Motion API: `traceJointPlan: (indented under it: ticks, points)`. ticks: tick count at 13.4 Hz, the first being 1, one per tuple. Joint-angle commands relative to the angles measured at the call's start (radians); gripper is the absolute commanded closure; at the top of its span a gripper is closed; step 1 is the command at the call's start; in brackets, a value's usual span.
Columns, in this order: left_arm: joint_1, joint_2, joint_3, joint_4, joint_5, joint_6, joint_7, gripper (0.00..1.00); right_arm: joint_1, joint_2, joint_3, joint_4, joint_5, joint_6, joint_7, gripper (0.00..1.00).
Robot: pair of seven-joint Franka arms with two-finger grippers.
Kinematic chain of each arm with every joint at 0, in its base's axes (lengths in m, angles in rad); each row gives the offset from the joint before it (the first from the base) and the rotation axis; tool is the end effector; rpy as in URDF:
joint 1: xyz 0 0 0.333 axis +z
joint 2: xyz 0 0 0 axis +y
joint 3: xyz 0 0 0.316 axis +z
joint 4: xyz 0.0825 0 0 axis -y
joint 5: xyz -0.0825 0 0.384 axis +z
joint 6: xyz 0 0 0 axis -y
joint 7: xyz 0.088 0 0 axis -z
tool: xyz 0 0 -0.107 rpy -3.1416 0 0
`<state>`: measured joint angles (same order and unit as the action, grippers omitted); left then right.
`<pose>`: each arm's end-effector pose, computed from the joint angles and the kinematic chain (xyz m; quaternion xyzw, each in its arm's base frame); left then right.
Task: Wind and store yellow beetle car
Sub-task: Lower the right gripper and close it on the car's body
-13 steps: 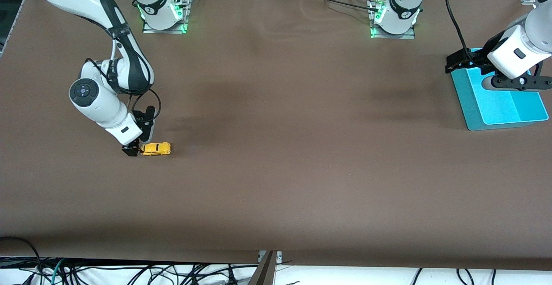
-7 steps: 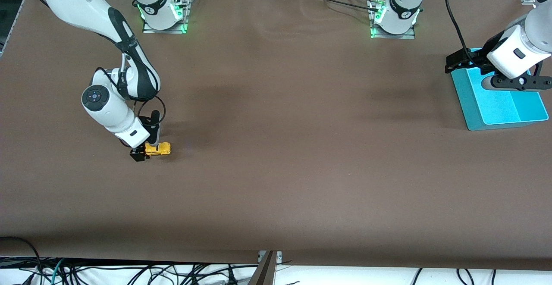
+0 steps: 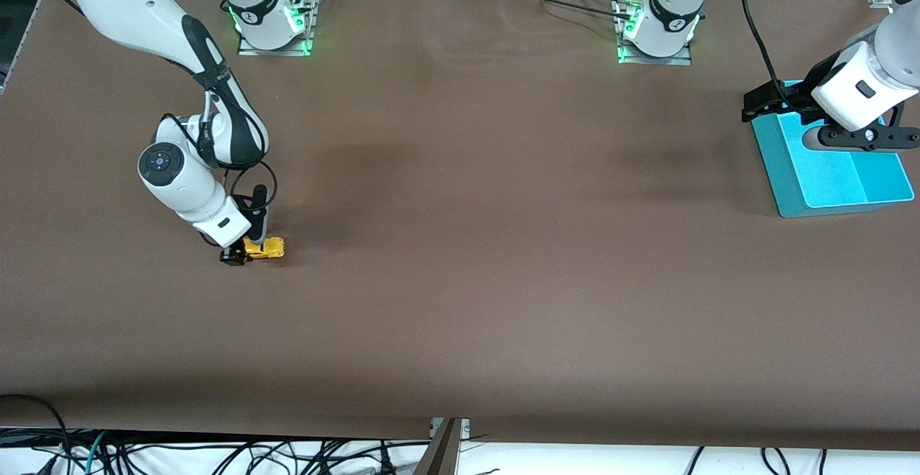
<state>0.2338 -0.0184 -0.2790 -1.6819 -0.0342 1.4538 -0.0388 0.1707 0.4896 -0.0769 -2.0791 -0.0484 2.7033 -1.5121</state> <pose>0.5299 -0.0292 0.5738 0.9944 -0.0031 -0.1055 0.0102 0.5977 0.0586 0.2016 0.6731 0.7359 0.0321 0.0664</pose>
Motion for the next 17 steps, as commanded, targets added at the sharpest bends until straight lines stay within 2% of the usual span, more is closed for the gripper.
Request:
traceJointPlan:
  ticks: [1,3,5,7,10,15,17]
  points:
    - [0.004,-0.005,-0.006,0.008,-0.007,-0.013,-0.012,0.0,-0.004,-0.002,0.008,0.01,0.007,-0.017,-0.007,0.84]
    - [0.004,-0.003,-0.006,0.008,-0.007,-0.013,-0.012,0.0,-0.004,-0.008,0.008,0.011,0.007,-0.049,-0.003,0.93]
    - [0.004,-0.003,-0.006,0.008,-0.007,-0.013,-0.012,0.0,0.001,-0.02,0.009,0.013,0.009,-0.077,0.021,0.95]
    - [0.004,-0.003,-0.006,0.008,-0.007,-0.013,-0.012,0.0,0.003,-0.037,0.029,0.013,0.009,-0.13,0.119,0.95]
    - [0.004,-0.003,-0.006,0.007,-0.007,-0.013,-0.012,0.0,0.013,-0.039,0.034,0.013,0.007,-0.149,0.135,0.95]
    - [0.004,-0.003,-0.006,0.008,-0.007,-0.013,-0.012,0.0,-0.003,-0.01,0.026,0.011,0.007,-0.152,0.052,0.95]
    - [0.004,-0.003,-0.006,0.008,-0.007,-0.015,-0.012,0.0,-0.043,0.0,0.026,0.013,0.005,-0.152,0.011,0.95]
